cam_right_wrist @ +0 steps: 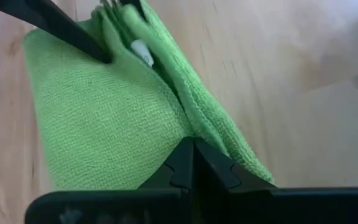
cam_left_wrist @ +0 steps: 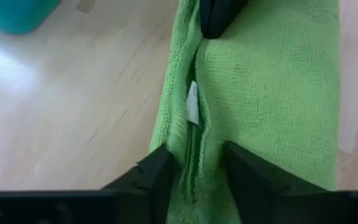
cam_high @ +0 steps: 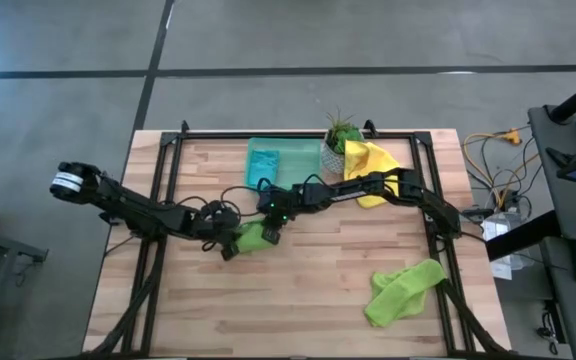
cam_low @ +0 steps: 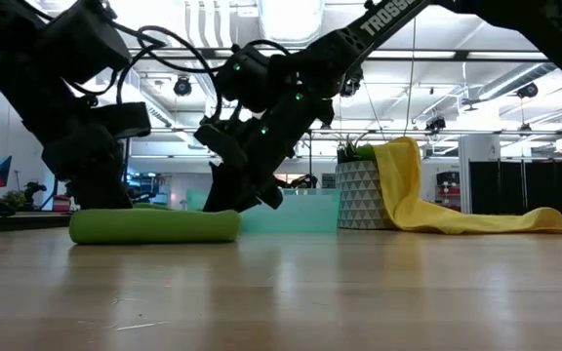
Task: Fold microfiber towels
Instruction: Fold the green microfiber towel, then put the folded green microfiber towel into the blue bin
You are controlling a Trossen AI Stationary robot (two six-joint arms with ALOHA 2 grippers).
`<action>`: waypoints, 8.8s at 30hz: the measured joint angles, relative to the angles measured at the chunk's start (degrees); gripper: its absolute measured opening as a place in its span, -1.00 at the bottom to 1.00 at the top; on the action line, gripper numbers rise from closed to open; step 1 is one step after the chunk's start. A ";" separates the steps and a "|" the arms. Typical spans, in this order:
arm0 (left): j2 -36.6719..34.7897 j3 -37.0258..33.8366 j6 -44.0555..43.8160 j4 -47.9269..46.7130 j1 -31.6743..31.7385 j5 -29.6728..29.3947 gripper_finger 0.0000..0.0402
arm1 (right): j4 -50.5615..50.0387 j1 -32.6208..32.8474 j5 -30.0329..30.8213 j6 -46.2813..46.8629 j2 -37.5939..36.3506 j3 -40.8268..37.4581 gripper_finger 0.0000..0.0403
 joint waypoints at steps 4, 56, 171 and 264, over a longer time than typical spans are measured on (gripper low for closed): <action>-3.80 0.00 -0.70 -5.21 0.10 -0.02 -0.09 | 0.15 -0.54 0.17 -0.02 0.00 0.00 -0.96; -5.49 3.28 -7.17 -14.83 10.51 9.09 -1.00 | -15.54 7.82 9.01 6.85 -12.69 -0.66 -0.96; 20.44 0.13 -14.78 34.30 2.63 23.76 -1.00 | 28.46 4.87 1.66 42.13 -12.04 -28.15 -0.92; -6.92 -1.07 -17.05 7.37 2.22 15.41 -1.00 | -6.58 -19.52 2.56 33.27 0.73 12.33 -0.89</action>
